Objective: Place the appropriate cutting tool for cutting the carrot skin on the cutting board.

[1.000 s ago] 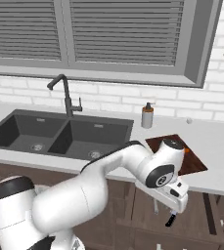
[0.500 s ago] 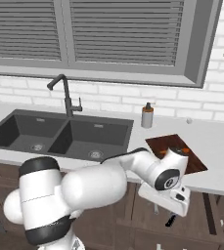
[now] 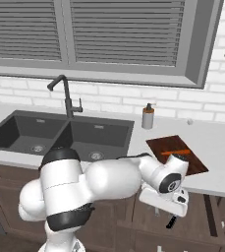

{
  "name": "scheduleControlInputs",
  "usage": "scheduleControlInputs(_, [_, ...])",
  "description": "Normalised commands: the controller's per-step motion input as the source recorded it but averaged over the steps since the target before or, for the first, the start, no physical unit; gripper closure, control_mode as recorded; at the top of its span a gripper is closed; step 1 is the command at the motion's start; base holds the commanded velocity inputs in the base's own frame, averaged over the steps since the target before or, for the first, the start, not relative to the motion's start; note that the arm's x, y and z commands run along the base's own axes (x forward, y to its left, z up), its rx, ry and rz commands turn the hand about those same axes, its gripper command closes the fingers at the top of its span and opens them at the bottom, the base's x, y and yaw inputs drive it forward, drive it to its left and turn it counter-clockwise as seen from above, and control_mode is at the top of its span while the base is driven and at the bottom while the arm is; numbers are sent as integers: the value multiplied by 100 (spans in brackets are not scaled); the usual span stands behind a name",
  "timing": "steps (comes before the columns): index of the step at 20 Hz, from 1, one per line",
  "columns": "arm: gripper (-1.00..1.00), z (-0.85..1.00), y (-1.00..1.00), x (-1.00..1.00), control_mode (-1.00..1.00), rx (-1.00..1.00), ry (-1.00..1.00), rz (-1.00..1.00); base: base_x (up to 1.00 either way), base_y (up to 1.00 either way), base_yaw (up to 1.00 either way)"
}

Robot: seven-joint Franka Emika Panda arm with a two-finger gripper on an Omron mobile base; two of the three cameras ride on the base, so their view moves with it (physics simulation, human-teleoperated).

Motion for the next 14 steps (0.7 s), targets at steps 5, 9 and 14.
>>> scheduleControlInputs(5, [-100, -47, 0, 2, -100, 1, 0, 11, 0, 0, 0])
scheduleControlInputs(9, [-100, -49, 1, 0, -100, 0, 0, 7, 0, 0, 0])
scheduleControlInputs(14, [-100, -45, 2, 0, -100, 0, 1, 4, 0, 0, 0])
